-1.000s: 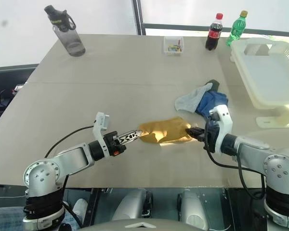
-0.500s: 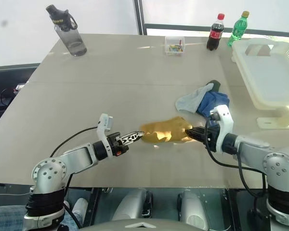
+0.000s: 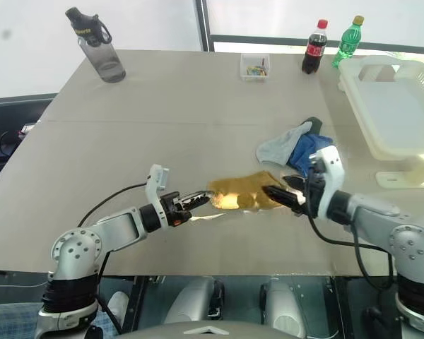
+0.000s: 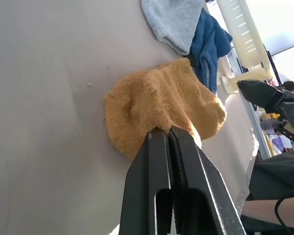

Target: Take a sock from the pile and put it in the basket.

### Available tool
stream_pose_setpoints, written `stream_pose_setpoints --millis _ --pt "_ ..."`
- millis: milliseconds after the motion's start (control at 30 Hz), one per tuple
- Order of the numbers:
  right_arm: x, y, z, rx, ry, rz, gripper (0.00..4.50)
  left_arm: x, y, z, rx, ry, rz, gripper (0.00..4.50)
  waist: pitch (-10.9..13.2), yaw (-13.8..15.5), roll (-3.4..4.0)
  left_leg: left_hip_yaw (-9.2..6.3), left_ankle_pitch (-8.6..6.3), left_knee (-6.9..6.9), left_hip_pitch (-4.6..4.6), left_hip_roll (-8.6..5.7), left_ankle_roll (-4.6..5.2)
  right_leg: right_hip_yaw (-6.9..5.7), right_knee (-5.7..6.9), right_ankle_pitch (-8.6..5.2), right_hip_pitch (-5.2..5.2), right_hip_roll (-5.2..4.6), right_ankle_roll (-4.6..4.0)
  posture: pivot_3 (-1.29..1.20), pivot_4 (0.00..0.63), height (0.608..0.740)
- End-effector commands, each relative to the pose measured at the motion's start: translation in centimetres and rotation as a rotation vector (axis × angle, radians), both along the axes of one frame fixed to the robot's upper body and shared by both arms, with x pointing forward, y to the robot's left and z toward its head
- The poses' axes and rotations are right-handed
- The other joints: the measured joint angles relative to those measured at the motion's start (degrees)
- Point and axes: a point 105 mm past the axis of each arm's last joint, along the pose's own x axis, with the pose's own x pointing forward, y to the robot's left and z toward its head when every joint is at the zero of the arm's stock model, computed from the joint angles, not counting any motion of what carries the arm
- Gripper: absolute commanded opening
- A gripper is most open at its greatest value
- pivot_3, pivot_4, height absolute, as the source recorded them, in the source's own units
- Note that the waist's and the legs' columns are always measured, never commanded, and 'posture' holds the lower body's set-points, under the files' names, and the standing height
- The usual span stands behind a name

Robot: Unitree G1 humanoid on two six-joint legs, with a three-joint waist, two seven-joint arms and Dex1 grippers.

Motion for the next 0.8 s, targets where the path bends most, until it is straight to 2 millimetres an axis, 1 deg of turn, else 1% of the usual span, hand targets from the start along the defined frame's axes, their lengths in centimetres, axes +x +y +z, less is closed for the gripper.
stream_pose_setpoints --millis 33,67,167,300,367,433,467,500,600,633,667,700,733,767,800 --pt "1.6 1.0 0.6 -0.103 -0.212 -0.036 4.12 -0.1 -0.6 0.5 -0.012 -0.022 -0.021 0.0 0.0 0.0 0.0 0.0 0.0 0.0 0.0 0.0 0.0 0.0 0.0 0.0 0.0 0.0 0.0 0.0 0.15 0.74" --pt "1.6 1.2 0.3 -0.144 -0.251 -0.015 4.12 -0.1 -0.6 0.6 -0.012 -0.022 -0.022 0.0 0.0 0.07 0.0 0.0 0.0 0.0 0.0 -0.01 0.0 0.0 0.0 0.0 -0.01 0.0 0.0 0.0 0.15 0.74" --pt "1.5 1.2 -1.3 -0.228 -0.271 0.017 4.12 -0.1 -0.6 0.7 -0.01 -0.025 -0.027 0.0 0.0 0.16 0.0 -0.01 0.0 0.01 -0.01 -0.02 -0.01 -0.01 -0.01 -0.01 -0.01 0.03 0.01 0.0 0.15 0.74" --pt "1.5 0.1 -4.9 -0.383 -0.225 0.015 4.12 -0.1 -0.7 0.8 -0.006 -0.028 -0.037 0.0 -0.01 0.09 -0.02 -0.01 0.01 0.01 0.0 -0.02 -0.02 -0.01 -0.03 -0.01 0.0 0.01 0.01 0.0 0.15 0.74" --pt "1.6 -0.1 -5.6 -0.397 -0.209 0.01 4.12 -0.1 -0.7 0.8 -0.002 -0.032 -0.039 0.0 -0.01 0.07 -0.02 -0.01 0.01 0.01 0.01 -0.02 -0.03 -0.01 0.0 -0.01 0.0 0.0 0.01 0.0 0.15 0.74" --pt "1.5 0.0 -5.8 -0.397 -0.207 0.016 4.12 0.1 -0.7 0.7 0.001 -0.035 -0.036 0.0 -0.01 0.08 -0.03 -0.01 0.02 0.03 0.07 -0.01 -0.04 -0.01 0.02 -0.01 0.03 0.01 0.01 0.0 0.15 0.74" --pt "1.4 0.0 -5.9 -0.396 -0.207 0.019 4.19 0.1 -0.7 0.7 0.0 -0.035 -0.037 0.6 -0.01 0.08 -0.03 -0.01 0.03 0.02 0.08 0.0 -0.05 -0.02 0.02 -0.01 0.03 0.01 0.01 0.0 0.15 0.74" --pt "1.4 0.0 -5.9 -0.395 -0.206 0.02 4.19 0.0 -0.7 0.8 -0.003 -0.037 -0.041 0.89 -0.01 0.08 -0.03 -0.01 0.03 0.02 0.08 0.0 -0.05 -0.02 0.02 -0.01 0.03 0.01 0.01 0.0 0.15 0.74" --pt "1.3 0.0 -6.0 -0.391 -0.204 0.019 4.19 0.0 -0.6 1.0 -0.01 -0.044 -0.047 2.27 -0.02 0.07 -0.04 -0.01 0.03 0.02 0.08 0.0 -0.06 -0.02 0.02 -0.01 0.03 0.01 0.01 0.0 0.15 0.74" --pt "1.3 0.0 -6.0 -0.391 -0.203 0.018 4.19 -0.1 -0.5 1.0 -0.012 -0.047 -0.049 2.88 -0.02 0.07 -0.04 -0.01 0.03 0.02 0.08 0.0 -0.06 -0.02 0.02 -0.01 0.04 0.01 0.01 0.0 0.15 0.74" --pt "1.3 0.0 -6.0 -0.391 -0.203 0.017 4.19 -0.1 -0.5 1.1 -0.013 -0.049 -0.051 3.1 -0.02 0.07 -0.04 -0.01 0.03 0.02 0.08 0.0 -0.06 -0.02 0.02 -0.01 0.04 0.01 0.01 0.0 0.15 0.74" --pt "1.3 0.0 -6.0 -0.391 -0.203 0.017 4.19 -0.1 -0.4 1.1 -0.012 -0.05 -0.046 3.61 -0.02 0.07 -0.04 -0.01 0.03 0.03 0.09 0.0 -0.06 -0.02 0.02 0.0 0.04 0.0 0.01 0.0 0.15 0.74" --pt "1.3 0.0 -6.0 -0.39 -0.203 0.016 4.19 0.1 -0.2 1.0 0.001 -0.053 -0.028 3.74 -0.02 0.06 -0.04 -0.01 0.03 0.02 0.09 0.0 -0.06 -0.02 0.02 0.0 0.04 0.0 0.01 0.0 0.15 0.74" --pt "1.3 0.0 -6.0 -0.388 -0.202 0.015 4.19 0.4 0.1 0.8 0.019 -0.051 -0.009 4.25 -0.02 0.07 -0.04 -0.01 0.03 0.02 0.09 0.0 -0.06 -0.02 0.02 -0.01 0.04 0.0 0.01 0.0 0.15 0.74" --pt "1.3 0.1 -6.1 -0.387 -0.201 0.016 4.19 0.5 0.3 0.6 0.034 -0.052 0.003 4.46 -0.03 0.06 -0.05 -0.02 0.03 0.02 0.09 0.0 -0.06 -0.02 0.02 -0.01 0.04 0.0 0.01 0.0 0.15 0.74"
